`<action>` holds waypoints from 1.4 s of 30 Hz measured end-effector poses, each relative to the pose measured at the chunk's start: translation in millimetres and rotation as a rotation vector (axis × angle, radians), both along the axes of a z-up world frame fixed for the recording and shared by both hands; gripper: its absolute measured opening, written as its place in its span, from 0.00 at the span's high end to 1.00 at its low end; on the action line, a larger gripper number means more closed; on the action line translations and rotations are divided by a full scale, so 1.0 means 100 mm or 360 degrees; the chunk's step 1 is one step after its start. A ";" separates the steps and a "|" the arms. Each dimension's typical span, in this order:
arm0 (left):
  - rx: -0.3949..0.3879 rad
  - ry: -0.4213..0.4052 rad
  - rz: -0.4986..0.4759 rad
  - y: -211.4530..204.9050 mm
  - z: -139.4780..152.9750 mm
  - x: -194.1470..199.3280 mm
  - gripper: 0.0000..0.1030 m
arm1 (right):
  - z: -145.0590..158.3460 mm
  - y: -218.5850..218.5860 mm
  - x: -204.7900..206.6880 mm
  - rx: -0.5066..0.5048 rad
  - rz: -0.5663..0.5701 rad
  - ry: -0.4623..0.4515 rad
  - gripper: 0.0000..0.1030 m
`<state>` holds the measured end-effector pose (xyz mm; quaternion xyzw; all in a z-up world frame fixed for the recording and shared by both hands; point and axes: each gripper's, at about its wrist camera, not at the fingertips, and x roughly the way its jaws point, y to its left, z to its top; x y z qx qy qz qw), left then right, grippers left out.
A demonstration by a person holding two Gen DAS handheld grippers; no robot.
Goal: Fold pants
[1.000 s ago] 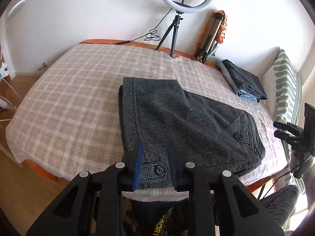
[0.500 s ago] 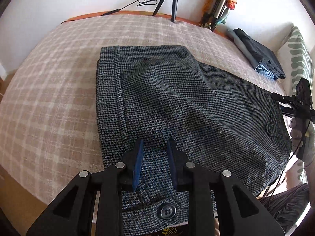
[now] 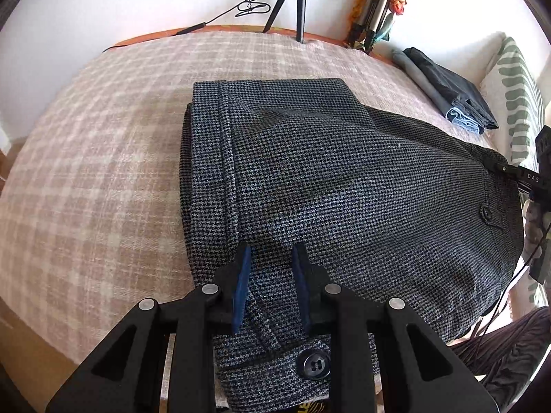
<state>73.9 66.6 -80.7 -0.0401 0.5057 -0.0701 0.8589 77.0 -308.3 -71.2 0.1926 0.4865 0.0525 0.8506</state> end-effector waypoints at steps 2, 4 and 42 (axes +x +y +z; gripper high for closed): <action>0.0035 0.0007 -0.0009 0.05 0.02 -0.02 0.78 | -0.06 0.00 0.01 -0.0017 0.0008 0.0061 0.72; 0.0023 0.0008 -0.0001 0.13 0.07 -0.07 0.78 | 0.03 -0.01 -0.01 -0.0099 0.0000 0.0046 0.58; -0.0095 -0.0230 -0.0243 -0.42 0.73 0.12 0.71 | -0.11 0.38 -1.65 0.0324 -0.0518 0.0084 0.31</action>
